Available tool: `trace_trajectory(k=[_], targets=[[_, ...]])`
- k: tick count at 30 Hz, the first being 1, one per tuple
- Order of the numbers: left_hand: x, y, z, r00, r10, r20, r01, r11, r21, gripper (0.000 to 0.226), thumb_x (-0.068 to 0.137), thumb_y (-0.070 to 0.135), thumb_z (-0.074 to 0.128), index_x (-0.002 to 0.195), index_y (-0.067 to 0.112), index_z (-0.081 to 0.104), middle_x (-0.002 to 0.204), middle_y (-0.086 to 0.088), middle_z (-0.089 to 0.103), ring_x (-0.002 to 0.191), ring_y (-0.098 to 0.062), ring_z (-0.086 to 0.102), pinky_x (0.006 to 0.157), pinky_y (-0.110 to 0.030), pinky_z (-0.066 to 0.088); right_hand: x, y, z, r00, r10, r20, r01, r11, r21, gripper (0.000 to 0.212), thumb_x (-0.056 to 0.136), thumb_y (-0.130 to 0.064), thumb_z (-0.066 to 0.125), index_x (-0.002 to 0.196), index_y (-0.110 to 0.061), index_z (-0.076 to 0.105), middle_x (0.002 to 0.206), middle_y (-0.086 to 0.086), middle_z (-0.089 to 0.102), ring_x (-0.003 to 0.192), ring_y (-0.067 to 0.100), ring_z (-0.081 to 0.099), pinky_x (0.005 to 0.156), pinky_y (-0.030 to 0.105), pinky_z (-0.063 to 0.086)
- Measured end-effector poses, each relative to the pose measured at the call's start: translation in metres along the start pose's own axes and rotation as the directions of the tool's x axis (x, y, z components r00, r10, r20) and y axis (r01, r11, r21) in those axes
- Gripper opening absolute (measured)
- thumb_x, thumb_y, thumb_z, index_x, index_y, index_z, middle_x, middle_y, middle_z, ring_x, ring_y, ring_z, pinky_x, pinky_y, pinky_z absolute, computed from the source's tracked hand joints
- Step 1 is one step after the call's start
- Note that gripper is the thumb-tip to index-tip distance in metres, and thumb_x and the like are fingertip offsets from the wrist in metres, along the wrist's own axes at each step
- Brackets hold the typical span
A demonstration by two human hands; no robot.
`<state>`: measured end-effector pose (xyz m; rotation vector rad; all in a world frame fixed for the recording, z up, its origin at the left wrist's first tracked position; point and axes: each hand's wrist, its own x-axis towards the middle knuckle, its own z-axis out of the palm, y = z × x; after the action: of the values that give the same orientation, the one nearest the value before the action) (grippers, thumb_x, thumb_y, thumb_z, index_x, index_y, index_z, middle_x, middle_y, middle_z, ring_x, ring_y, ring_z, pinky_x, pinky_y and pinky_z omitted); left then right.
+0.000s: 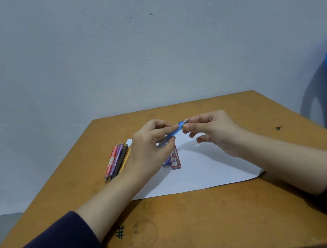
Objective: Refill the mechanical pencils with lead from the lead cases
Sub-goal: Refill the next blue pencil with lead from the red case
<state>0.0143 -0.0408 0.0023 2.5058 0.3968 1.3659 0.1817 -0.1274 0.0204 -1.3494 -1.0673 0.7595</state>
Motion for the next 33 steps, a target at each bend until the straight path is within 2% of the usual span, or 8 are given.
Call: trace_trajectory(k=[5, 9, 14, 17, 19, 24, 29, 33], targets=[[-0.001, 0.002, 0.001, 0.999, -0.030, -0.026, 0.028, 0.996, -0.080, 0.031, 0.080, -0.001, 0.071, 0.110, 0.007, 0.071, 0.097, 0.000, 0.062, 0.089, -0.009, 0.060, 0.076, -0.022, 0.057, 0.003, 0.000, -0.002, 0.999, 0.049, 0.010, -0.050, 0.990, 0.135, 0.008, 0.087, -0.014, 0.066, 0.089, -0.009, 0.071, 0.087, 0.006, 0.072, 0.079, 0.015, 0.061, 0.063, 0.028, 0.048], [-0.002, 0.004, 0.002, 0.998, 0.007, -0.056, -0.011, 0.997, -0.074, 0.027, 0.080, 0.002, 0.072, 0.107, 0.006, 0.072, 0.096, -0.002, 0.064, 0.086, -0.011, 0.062, 0.073, -0.024, 0.058, 0.003, -0.001, 0.000, 0.997, 0.013, 0.071, -0.023, 0.990, 0.137, 0.013, 0.083, -0.016, 0.069, 0.094, -0.009, 0.071, 0.083, 0.001, 0.071, 0.081, 0.014, 0.060, 0.065, 0.028, 0.048], [-0.002, 0.010, 0.005, 0.997, -0.014, -0.081, 0.005, 0.995, -0.099, 0.025, 0.080, 0.008, 0.070, 0.104, 0.005, 0.073, 0.096, -0.005, 0.065, 0.084, -0.013, 0.064, 0.071, -0.024, 0.059, 0.002, -0.001, 0.004, 1.000, 0.014, 0.023, -0.018, 0.980, 0.197, 0.011, 0.085, -0.015, 0.068, 0.094, -0.010, 0.072, 0.085, 0.003, 0.070, 0.082, 0.014, 0.062, 0.065, 0.026, 0.048], [-0.002, 0.014, 0.002, 0.991, -0.130, -0.035, 0.123, 0.980, -0.155, 0.025, 0.079, 0.002, 0.073, 0.104, 0.008, 0.073, 0.095, -0.002, 0.067, 0.080, -0.008, 0.065, 0.069, -0.021, 0.058, 0.003, -0.004, 0.004, 0.999, 0.041, 0.022, -0.046, 0.938, 0.343, 0.008, 0.091, -0.015, 0.059, 0.096, -0.012, 0.065, 0.091, 0.008, 0.072, 0.085, 0.016, 0.067, 0.069, 0.025, 0.051], [-0.002, 0.016, 0.001, 0.961, -0.272, 0.051, 0.276, 0.947, -0.161, 0.027, 0.080, 0.006, 0.074, 0.105, 0.015, 0.073, 0.093, 0.001, 0.071, 0.078, -0.006, 0.065, 0.070, -0.023, 0.057, 0.005, -0.007, 0.003, 0.996, 0.084, 0.034, -0.090, 0.854, 0.513, 0.007, 0.095, -0.016, 0.053, 0.094, -0.013, 0.060, 0.092, 0.012, 0.073, 0.083, 0.018, 0.070, 0.074, 0.027, 0.056], [0.000, 0.027, -0.001, 0.797, -0.555, 0.238, 0.602, 0.692, -0.398, 0.025, 0.081, 0.007, 0.074, 0.105, 0.008, 0.072, 0.082, -0.011, 0.073, 0.067, -0.016, 0.071, 0.066, -0.023, 0.057, 0.006, -0.010, 0.004, 0.982, 0.138, 0.132, -0.190, 0.642, 0.743, 0.014, 0.099, -0.021, 0.044, 0.096, -0.018, 0.057, 0.078, 0.009, 0.070, 0.072, 0.022, 0.070, 0.065, 0.036, 0.059], [-0.001, 0.038, -0.001, 0.668, -0.616, 0.416, 0.736, 0.466, -0.491, 0.011, 0.085, 0.013, 0.069, 0.093, 0.006, 0.073, 0.080, -0.013, 0.074, 0.066, -0.020, 0.070, 0.061, -0.026, 0.058, 0.009, -0.009, 0.002, 0.977, 0.127, 0.172, -0.213, 0.494, 0.843, 0.014, 0.098, -0.029, 0.046, 0.100, -0.025, 0.059, 0.070, 0.002, 0.054, 0.059, 0.015, 0.056, 0.066, 0.039, 0.055], [0.002, 0.043, 0.003, 0.563, -0.646, 0.516, 0.797, 0.260, -0.545, 0.030, 0.094, 0.025, 0.057, 0.093, -0.002, 0.069, 0.081, -0.018, 0.072, 0.066, -0.024, 0.069, 0.060, -0.024, 0.057, 0.008, -0.013, 0.001, 0.971, 0.172, 0.166, -0.224, 0.417, 0.881, 0.022, 0.097, -0.037, 0.045, 0.093, -0.023, 0.061, 0.058, -0.001, 0.041, 0.050, 0.012, 0.038, 0.060, 0.027, 0.037]])
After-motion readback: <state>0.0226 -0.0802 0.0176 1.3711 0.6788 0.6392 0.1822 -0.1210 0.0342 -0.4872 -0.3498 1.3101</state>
